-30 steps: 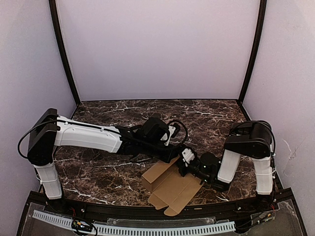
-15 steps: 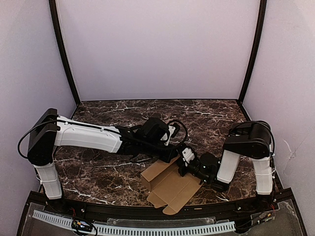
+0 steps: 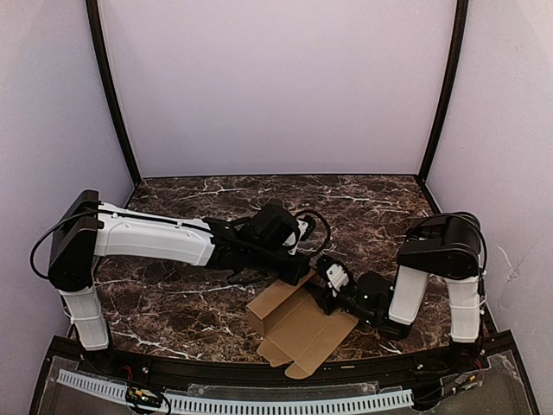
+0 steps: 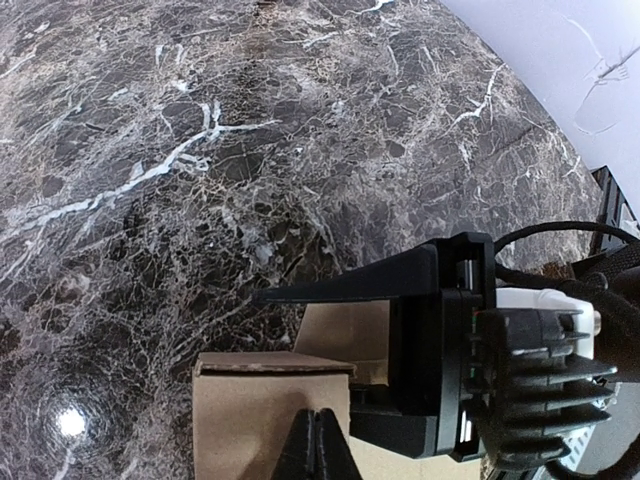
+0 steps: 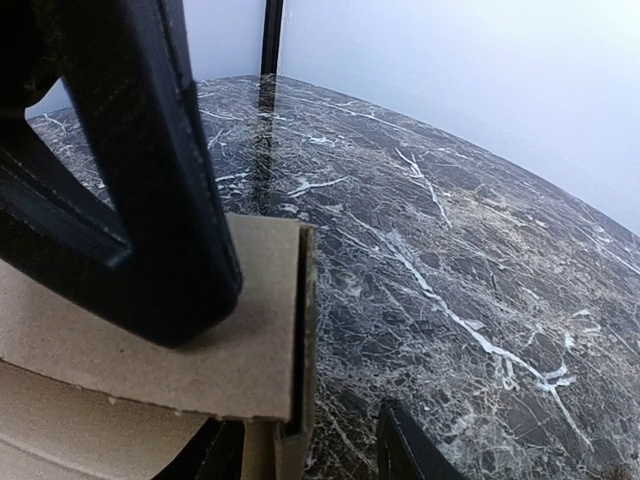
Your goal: Fold the paper box
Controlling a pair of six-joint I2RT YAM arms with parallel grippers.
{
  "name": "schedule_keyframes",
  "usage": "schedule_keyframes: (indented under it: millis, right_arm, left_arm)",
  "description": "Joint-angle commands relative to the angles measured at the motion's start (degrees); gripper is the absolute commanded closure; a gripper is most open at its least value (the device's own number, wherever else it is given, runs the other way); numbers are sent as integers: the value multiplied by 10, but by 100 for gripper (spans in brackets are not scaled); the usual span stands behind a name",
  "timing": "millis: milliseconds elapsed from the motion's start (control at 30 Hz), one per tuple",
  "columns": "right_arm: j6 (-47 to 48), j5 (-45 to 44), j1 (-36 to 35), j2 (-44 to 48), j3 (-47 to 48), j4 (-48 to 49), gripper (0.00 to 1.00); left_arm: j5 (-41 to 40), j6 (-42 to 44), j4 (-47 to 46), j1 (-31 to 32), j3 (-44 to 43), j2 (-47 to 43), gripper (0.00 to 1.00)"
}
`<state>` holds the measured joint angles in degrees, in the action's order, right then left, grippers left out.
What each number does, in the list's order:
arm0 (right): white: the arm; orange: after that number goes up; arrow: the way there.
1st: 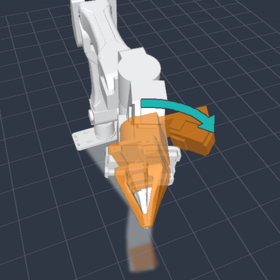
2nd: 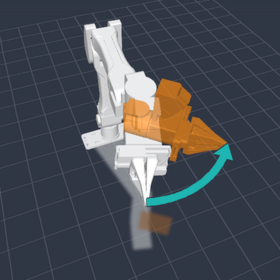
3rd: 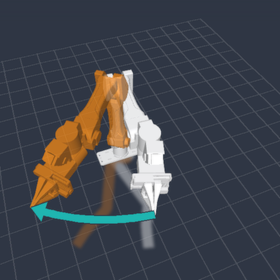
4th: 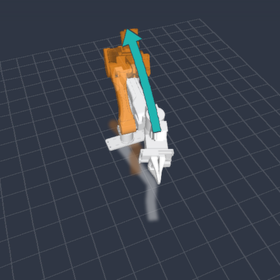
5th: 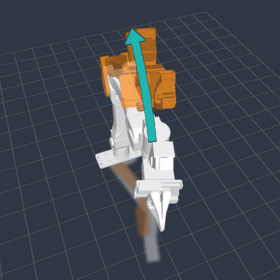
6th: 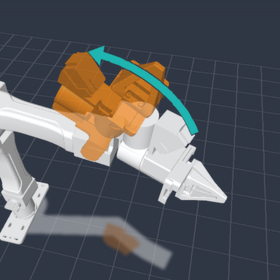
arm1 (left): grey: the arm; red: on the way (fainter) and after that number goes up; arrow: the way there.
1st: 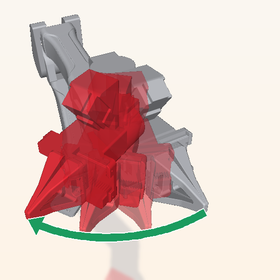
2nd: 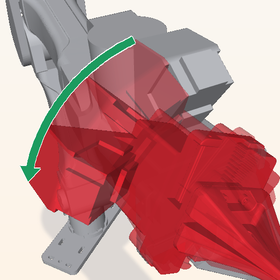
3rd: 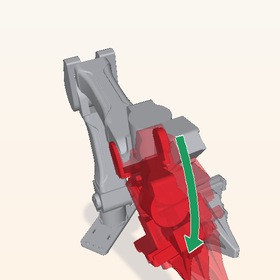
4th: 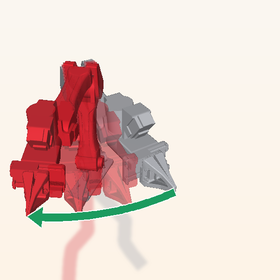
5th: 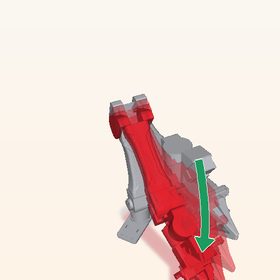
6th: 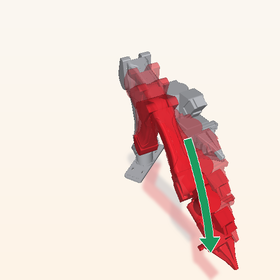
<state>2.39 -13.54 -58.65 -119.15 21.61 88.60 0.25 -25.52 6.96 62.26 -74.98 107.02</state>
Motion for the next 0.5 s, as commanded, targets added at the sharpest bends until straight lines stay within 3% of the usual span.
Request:
schedule_keyframes:
  millis: [0,100,300,467]
  right_arm:
    - [-7,0,-7,21,-10,6,56]
    - [-4,1,-6,29,-7,-1,63]
    - [11,4,-7,39,11,-26,100]
    - [21,1,-10,50,15,-36,100]
  left_arm:
    - [-27,18,53,3,-11,-17,99]
    - [-42,26,67,2,-14,-38,94]
    - [-74,33,107,2,-8,-94,88]
    - [-108,22,135,3,25,-171,79]
